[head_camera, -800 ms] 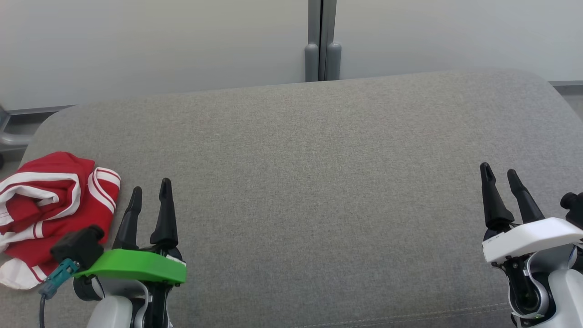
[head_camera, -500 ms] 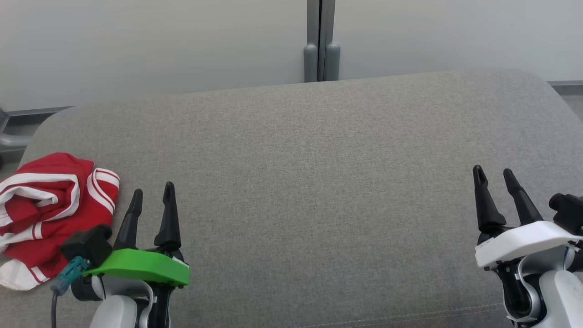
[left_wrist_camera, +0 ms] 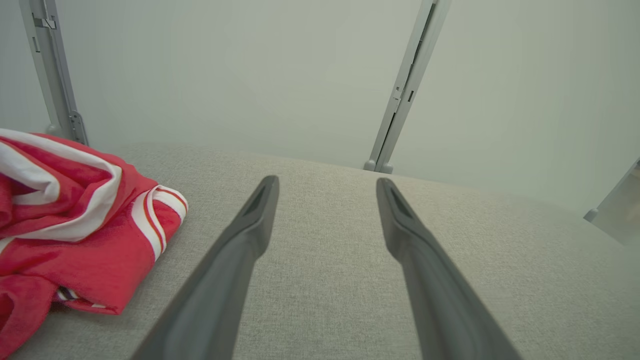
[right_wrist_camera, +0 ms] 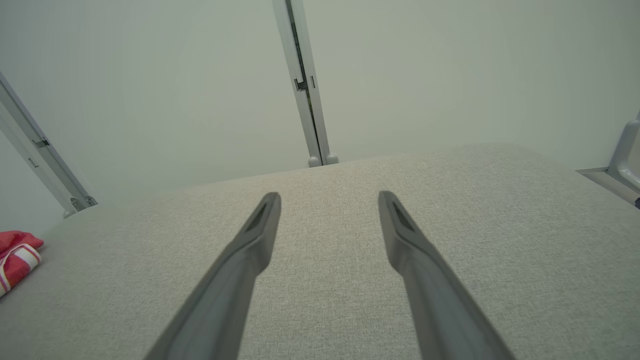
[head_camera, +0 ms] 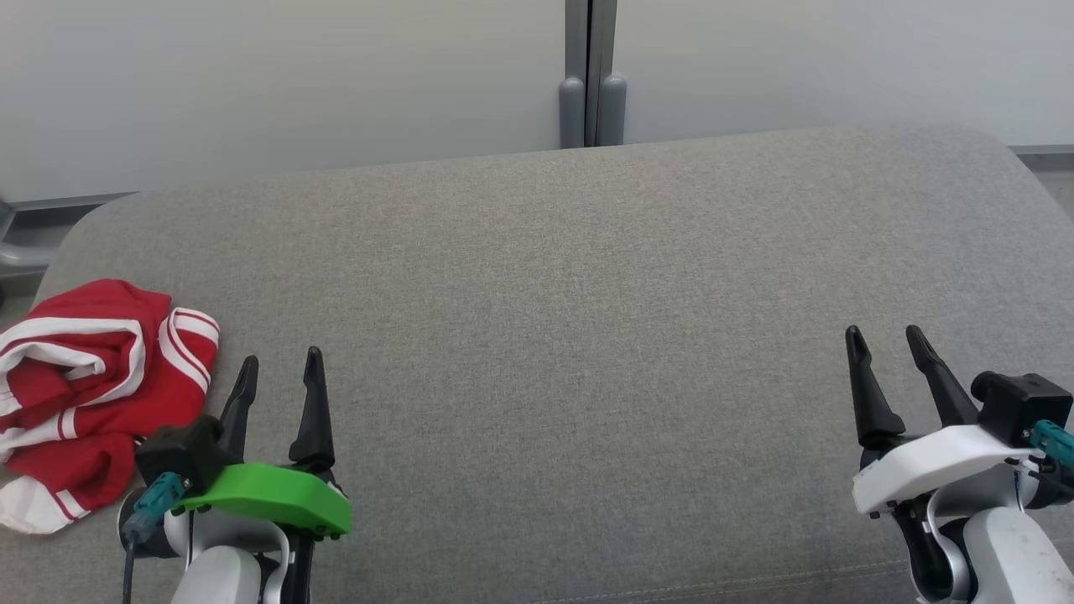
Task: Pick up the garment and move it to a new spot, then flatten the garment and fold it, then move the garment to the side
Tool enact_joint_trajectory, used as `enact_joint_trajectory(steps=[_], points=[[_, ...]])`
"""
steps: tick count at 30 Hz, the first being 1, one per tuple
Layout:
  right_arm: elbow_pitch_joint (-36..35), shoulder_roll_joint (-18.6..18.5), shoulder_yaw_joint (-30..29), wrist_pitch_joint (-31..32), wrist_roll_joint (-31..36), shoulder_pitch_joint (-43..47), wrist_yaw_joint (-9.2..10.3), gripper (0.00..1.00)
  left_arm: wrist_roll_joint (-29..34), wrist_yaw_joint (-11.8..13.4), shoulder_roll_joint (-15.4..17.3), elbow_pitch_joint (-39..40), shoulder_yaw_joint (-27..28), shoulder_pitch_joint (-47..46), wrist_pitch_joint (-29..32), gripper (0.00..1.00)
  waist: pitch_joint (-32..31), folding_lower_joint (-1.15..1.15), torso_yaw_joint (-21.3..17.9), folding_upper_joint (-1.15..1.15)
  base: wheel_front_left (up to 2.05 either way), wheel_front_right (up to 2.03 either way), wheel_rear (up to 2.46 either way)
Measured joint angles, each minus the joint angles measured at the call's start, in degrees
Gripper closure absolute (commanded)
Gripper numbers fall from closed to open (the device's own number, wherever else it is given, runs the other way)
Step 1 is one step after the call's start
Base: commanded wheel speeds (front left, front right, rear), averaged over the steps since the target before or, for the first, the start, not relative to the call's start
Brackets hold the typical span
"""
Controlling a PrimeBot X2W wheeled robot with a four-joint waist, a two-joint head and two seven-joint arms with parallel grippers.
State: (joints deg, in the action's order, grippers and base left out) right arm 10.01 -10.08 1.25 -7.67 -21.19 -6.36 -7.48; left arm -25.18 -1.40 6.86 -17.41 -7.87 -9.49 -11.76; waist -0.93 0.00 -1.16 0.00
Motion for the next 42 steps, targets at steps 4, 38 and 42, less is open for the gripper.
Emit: enact_joint_trajectory(steps=[4, 38, 42], points=[[0.8, 0.1, 0.5, -0.7, 1.7, 0.0, 0.00, 0.00, 1.5, 0.3, 0.2, -0.4, 0.0, 0.0, -0.2, 0.00, 0.0, 0.00, 0.0, 0.00, 0.00, 0.00, 0.00], [5.3, 0.5, 2.8, -6.5, 8.9, -0.2, -0.01, 0.00, 9.2, 1.2, 0.8, -2.4, 0.5, -0.3, 0.6, 0.00, 0.4, 0.00, -0.2, 0.00, 0.00, 0.00, 0.00], [5.4, 0.5, 2.9, -7.1, 9.3, -0.2, -0.01, 0.00, 10.3, 1.4, 0.9, -2.4, 0.4, -0.3, 0.6, 0.00, 0.3, 0.00, -0.2, 0.00, 0.00, 0.00, 0.00]])
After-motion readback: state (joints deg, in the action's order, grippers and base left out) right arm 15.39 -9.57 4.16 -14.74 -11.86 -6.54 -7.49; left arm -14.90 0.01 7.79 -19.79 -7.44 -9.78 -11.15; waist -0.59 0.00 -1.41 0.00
